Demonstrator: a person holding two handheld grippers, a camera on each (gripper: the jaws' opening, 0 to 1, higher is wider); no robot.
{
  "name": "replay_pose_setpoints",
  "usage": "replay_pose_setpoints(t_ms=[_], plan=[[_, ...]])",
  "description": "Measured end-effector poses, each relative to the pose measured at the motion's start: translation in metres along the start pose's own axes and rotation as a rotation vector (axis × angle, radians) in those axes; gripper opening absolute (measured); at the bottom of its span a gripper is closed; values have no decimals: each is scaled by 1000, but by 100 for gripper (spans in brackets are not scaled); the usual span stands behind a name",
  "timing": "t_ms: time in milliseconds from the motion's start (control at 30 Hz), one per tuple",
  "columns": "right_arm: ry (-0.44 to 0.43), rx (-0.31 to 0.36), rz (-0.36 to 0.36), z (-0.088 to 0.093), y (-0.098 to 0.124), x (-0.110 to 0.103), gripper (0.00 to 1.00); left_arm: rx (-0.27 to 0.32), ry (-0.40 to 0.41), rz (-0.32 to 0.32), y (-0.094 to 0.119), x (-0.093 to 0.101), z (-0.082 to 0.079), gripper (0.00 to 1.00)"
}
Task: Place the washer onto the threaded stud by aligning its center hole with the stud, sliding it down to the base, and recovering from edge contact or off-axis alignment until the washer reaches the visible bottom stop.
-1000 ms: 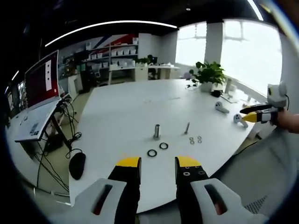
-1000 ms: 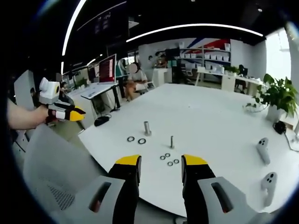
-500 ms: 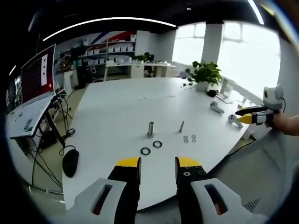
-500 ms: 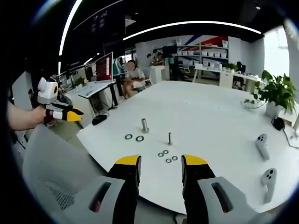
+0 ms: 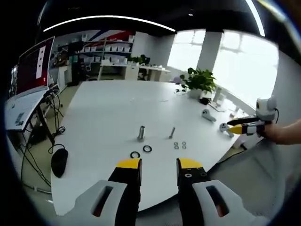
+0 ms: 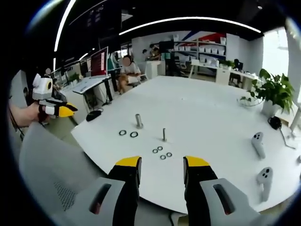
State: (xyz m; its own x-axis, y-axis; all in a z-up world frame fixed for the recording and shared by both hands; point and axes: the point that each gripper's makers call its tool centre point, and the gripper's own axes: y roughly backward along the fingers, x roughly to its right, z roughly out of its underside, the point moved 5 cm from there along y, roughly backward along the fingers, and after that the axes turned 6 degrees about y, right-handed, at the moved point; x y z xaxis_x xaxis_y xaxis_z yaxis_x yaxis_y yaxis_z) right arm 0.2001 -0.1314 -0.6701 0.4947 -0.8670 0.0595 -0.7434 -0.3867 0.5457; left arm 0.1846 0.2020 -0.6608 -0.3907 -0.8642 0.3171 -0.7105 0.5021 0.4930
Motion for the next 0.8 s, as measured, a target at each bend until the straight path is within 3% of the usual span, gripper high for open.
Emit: replay_pose_setpoints(t_ms=[167,367,600,667,800], plan=[[38,-26,24,2,-2,1,37,-7,-11,12,-2,2,1,26],[17,-41,47,5,0,5,37,-19,3,31,-2,3,4,26],[17,-55,-2,7,-3,-1,39,-28,29,10,-3,-1,6,26],[6,-31,-19,5,-2,-3,39,-50,36,-5,-3,-3,9,26],[-46,-10,-72,3,-4,-5,38,-25,20,-37,-2,-5,4,26]])
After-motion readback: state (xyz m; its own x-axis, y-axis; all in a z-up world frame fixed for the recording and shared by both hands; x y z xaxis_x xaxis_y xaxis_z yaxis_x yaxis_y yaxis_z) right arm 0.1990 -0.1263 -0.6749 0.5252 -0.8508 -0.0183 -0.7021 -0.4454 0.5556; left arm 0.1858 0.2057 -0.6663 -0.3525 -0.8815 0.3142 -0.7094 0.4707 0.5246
